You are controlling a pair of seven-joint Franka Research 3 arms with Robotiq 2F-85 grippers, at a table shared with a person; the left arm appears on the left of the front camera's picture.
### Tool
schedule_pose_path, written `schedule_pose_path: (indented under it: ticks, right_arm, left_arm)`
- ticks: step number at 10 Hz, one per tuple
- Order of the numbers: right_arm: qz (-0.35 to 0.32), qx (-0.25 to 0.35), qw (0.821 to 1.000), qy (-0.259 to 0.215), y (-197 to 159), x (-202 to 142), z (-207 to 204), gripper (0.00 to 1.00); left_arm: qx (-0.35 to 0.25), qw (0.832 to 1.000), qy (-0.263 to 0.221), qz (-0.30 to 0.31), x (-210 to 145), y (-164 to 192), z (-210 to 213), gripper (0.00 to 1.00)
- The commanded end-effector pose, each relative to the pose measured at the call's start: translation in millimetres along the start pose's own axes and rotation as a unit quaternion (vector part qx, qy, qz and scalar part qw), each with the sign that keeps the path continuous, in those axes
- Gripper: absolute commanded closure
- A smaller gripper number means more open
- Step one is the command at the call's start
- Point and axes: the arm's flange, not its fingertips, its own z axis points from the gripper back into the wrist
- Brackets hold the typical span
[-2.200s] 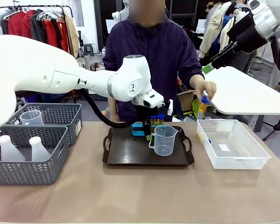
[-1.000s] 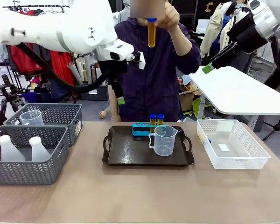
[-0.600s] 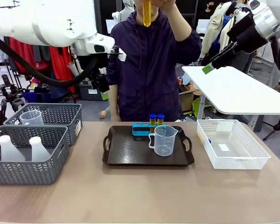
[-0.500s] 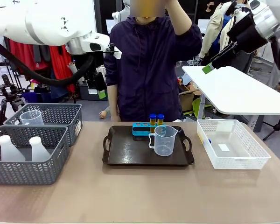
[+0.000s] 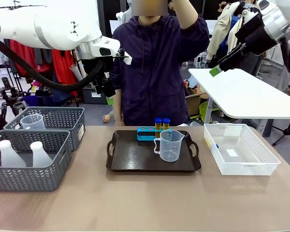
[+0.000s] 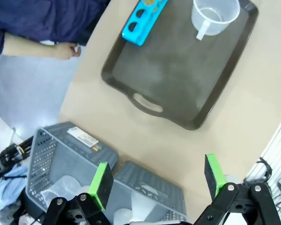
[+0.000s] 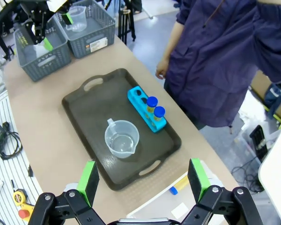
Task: Prepare the laboratory tools.
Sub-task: Pick up one Small flask and place it on the Handle tray.
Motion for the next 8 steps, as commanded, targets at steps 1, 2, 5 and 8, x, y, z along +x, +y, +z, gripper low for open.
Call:
schedule_pose_path:
  ticks: [1, 2, 5, 8]
  right_arm:
    - [0.003, -0.001, 1.000, 0.001, 0.3, 0.6, 1.7, 0.00]
    - [0.003, -0.001, 1.000, 0.001, 0.3, 0.6, 1.7, 0.00]
    - [0.003, -0.001, 1.000, 0.001, 0.3, 0.6, 1.7, 0.00]
    - [0.003, -0.001, 1.000, 0.001, 0.3, 0.6, 1.7, 0.00]
  left_arm:
    - [0.019, 0.997, 0.024, 0.070, -22.0, -3.2, 23.8, 0.00]
    - [0.030, 0.993, 0.037, 0.107, -36.8, -4.4, 33.9, 0.00]
    - [0.055, 0.971, 0.064, 0.222, -89.8, 9.3, 45.2, 0.00]
    - [0.062, 0.955, 0.065, 0.282, -139.2, 39.5, 4.8, 0.00]
